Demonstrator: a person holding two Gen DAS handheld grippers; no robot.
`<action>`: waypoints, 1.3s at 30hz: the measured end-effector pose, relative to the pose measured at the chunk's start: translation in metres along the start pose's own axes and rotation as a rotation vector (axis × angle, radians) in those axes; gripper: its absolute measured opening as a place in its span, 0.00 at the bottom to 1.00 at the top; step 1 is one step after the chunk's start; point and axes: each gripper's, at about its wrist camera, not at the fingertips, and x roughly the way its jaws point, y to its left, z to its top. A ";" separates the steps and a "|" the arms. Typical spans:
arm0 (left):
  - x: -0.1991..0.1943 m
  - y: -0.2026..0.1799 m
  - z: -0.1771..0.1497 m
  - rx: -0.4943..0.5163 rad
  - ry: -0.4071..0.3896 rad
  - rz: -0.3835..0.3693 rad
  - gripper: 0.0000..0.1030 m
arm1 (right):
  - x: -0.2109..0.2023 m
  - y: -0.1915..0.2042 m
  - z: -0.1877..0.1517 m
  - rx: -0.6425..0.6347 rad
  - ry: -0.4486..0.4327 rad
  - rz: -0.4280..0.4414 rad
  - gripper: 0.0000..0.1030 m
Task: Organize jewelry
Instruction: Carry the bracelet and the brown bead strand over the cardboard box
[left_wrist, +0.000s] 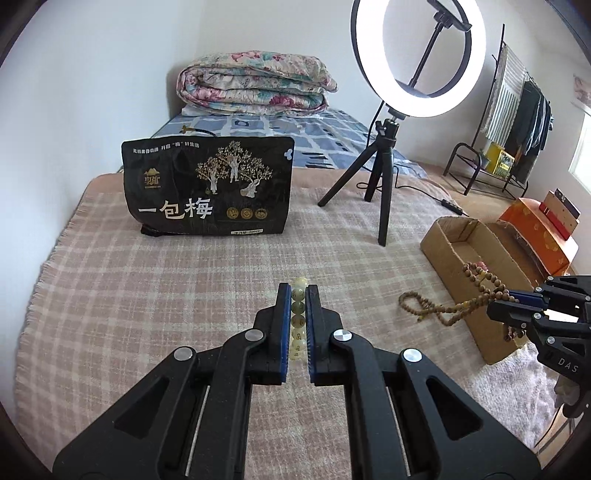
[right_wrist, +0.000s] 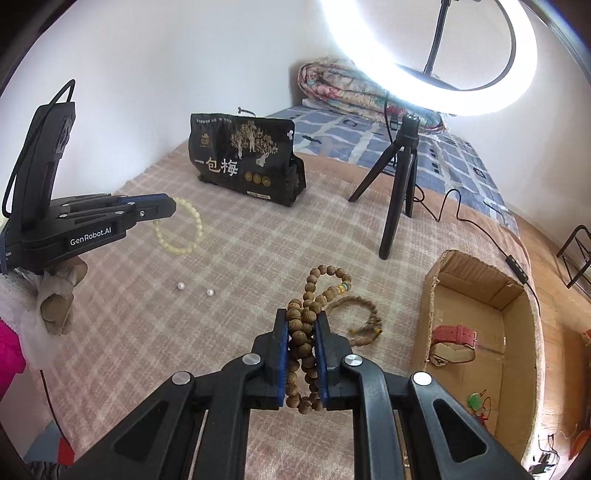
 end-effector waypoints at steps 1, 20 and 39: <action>-0.007 -0.002 0.000 -0.001 -0.007 -0.009 0.05 | -0.006 0.000 0.000 0.003 -0.008 -0.001 0.11; -0.081 -0.062 -0.001 0.063 -0.082 -0.114 0.05 | -0.113 -0.009 -0.006 0.019 -0.141 -0.055 0.11; -0.074 -0.150 0.007 0.140 -0.068 -0.249 0.05 | -0.172 -0.086 -0.001 0.081 -0.222 -0.180 0.11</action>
